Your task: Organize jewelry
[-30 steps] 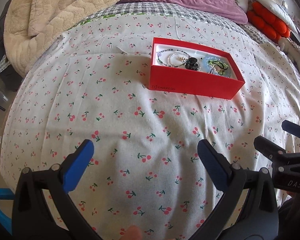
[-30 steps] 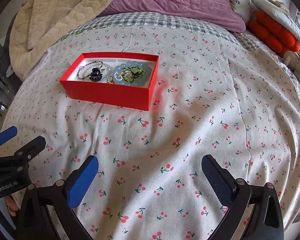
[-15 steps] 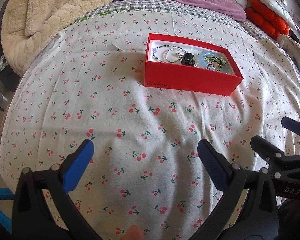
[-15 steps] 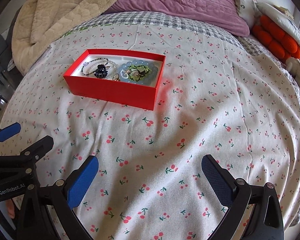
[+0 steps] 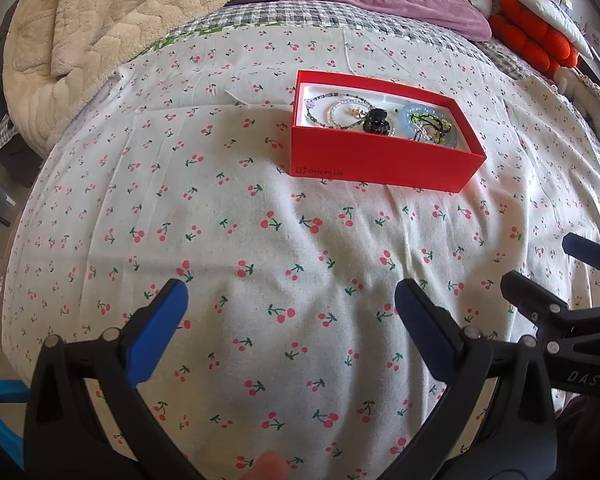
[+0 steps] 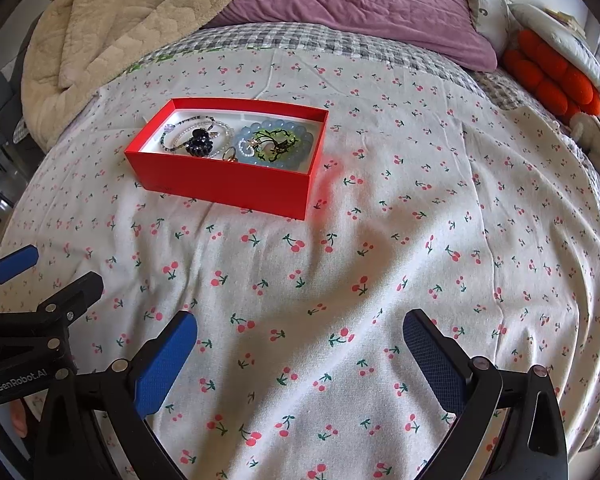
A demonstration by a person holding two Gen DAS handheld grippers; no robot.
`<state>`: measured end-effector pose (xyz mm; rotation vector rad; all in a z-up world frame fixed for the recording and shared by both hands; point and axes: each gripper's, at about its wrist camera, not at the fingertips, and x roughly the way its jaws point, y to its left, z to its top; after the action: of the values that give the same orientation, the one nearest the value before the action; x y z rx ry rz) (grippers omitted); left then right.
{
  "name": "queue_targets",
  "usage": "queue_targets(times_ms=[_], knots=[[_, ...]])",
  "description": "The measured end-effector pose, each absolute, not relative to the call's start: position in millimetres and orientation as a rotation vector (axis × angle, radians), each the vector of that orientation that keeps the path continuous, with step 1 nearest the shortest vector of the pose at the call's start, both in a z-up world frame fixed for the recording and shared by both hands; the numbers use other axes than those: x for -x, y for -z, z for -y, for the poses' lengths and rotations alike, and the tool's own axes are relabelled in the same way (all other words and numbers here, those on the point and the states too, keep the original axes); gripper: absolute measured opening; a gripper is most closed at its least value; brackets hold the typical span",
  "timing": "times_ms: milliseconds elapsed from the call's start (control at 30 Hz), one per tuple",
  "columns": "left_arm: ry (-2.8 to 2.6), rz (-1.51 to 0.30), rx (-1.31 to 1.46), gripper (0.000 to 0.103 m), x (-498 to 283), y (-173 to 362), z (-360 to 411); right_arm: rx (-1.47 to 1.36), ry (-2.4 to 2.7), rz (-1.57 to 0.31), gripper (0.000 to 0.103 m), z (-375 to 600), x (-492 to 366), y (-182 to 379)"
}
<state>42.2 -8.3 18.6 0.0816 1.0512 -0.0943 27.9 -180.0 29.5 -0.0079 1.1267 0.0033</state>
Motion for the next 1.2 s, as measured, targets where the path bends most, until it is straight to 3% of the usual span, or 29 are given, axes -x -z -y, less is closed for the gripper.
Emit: queue_targets(times_ms=[1200], knots=[[0.076,-1.044,-0.123,0.103,-42.4,-20.0,7.9,0.012,0.007,-1.124,0.103,183.1,-28.1,-30.0]])
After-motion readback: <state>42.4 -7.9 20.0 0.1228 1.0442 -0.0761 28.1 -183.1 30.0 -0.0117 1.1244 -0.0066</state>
